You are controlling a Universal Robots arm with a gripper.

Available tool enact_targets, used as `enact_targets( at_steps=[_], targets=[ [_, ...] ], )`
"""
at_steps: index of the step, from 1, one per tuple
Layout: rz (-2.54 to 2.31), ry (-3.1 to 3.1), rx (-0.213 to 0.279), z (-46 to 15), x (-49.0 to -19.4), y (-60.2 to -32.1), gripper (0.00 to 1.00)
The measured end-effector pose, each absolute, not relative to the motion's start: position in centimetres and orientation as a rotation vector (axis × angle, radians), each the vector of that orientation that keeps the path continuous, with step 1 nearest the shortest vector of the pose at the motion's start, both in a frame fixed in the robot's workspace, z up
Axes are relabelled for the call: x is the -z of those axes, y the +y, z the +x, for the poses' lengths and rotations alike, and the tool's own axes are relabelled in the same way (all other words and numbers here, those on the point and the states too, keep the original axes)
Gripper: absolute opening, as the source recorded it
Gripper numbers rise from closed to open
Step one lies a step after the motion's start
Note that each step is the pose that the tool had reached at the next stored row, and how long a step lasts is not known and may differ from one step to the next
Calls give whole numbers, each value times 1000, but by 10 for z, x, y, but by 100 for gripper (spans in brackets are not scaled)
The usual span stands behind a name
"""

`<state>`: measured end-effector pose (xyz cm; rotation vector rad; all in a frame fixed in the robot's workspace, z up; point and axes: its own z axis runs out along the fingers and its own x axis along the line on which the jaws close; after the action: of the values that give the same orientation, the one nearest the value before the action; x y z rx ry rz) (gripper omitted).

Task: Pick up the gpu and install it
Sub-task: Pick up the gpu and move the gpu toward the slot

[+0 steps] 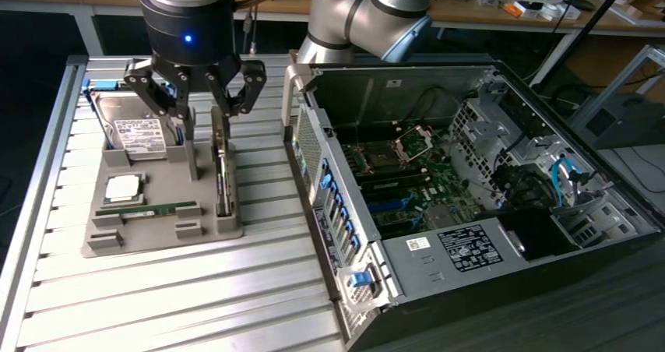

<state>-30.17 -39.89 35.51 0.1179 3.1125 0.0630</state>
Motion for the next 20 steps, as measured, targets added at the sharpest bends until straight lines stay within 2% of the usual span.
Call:
enact_targets(
  at_steps=[20],
  targets=[
    [118, 3113, -63, -302, -346, -399, 48]
  ],
)
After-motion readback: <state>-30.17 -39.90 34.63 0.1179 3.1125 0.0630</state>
